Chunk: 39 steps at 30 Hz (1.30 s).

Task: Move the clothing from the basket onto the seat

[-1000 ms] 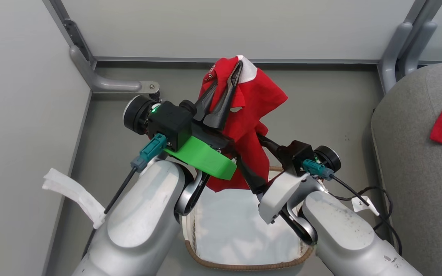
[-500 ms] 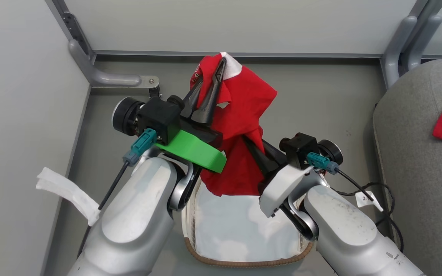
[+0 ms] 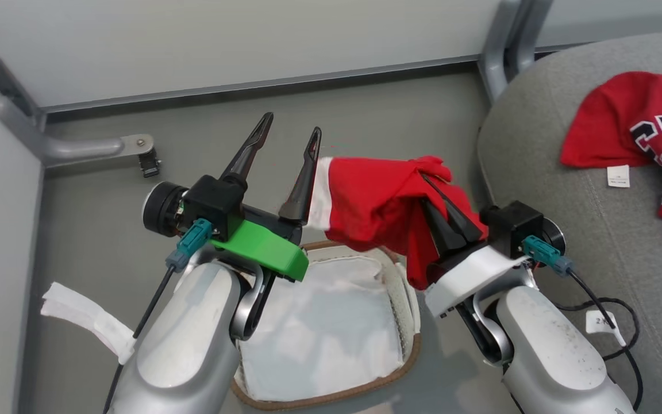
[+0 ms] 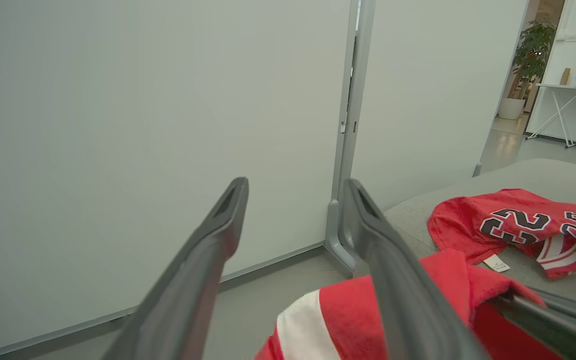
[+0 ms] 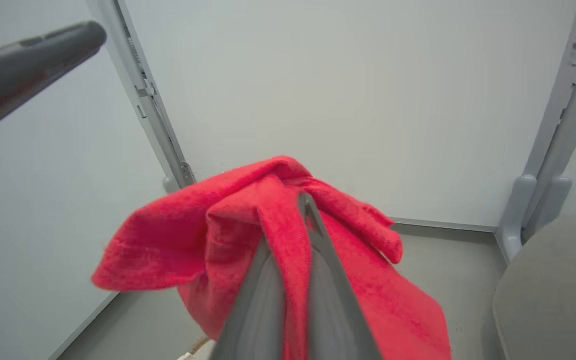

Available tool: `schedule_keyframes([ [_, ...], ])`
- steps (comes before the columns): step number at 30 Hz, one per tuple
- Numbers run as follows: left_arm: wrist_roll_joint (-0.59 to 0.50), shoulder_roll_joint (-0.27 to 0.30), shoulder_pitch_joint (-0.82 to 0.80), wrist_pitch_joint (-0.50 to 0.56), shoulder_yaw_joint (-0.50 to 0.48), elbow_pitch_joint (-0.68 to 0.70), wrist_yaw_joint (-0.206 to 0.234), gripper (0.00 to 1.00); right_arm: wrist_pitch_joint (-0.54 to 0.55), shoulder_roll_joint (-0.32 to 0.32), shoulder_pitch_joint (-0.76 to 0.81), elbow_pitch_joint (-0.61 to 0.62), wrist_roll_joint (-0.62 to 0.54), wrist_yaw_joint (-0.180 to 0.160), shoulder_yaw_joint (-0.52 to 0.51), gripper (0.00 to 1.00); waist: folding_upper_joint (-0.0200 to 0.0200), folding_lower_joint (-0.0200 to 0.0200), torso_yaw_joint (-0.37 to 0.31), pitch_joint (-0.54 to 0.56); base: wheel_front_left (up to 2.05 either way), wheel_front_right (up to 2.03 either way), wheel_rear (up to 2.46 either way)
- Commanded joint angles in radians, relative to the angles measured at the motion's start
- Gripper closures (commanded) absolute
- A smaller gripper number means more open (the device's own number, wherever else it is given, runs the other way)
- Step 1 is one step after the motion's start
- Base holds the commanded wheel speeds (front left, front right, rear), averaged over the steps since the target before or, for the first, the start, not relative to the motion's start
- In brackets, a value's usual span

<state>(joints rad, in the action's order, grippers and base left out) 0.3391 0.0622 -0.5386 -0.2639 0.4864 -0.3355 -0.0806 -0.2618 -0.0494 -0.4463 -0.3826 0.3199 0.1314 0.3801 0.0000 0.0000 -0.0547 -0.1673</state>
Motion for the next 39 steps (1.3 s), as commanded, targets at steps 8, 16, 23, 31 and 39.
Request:
schedule_keyframes([
  [8,-0.048,0.005,0.067,-0.001,-0.003,-0.011,-0.026,0.0,-0.005,-0.003,0.095,0.099,-0.004,-0.001,-0.084,1.0,0.0,0.0,-0.304,0.0,0.0,0.0,0.0],
  [16,-0.071,0.001,0.102,-0.001,0.006,-0.014,-0.041,0.0,-0.005,-0.004,0.161,0.156,0.012,-0.001,-0.143,1.0,0.0,0.0,-0.456,-0.021,0.0,0.0,0.0],
  [23,-0.079,-0.001,0.1,-0.001,0.041,-0.029,-0.048,0.0,-0.005,-0.002,0.199,0.19,-0.021,-0.001,-0.214,1.0,0.0,0.0,-0.484,-0.057,0.0,0.0,0.0],
  [31,-0.087,0.019,0.102,-0.001,0.046,-0.04,-0.05,0.0,-0.005,-0.005,0.072,0.195,-0.107,-0.001,-0.277,1.0,0.0,0.0,-0.467,-0.119,0.0,0.0,0.0],
  [39,-0.095,0.065,0.052,-0.001,0.053,-0.032,-0.051,0.0,-0.005,-0.137,-0.211,0.15,-0.193,-0.001,-0.354,1.0,0.0,0.0,-0.399,-0.232,0.0,0.0,0.0],
])
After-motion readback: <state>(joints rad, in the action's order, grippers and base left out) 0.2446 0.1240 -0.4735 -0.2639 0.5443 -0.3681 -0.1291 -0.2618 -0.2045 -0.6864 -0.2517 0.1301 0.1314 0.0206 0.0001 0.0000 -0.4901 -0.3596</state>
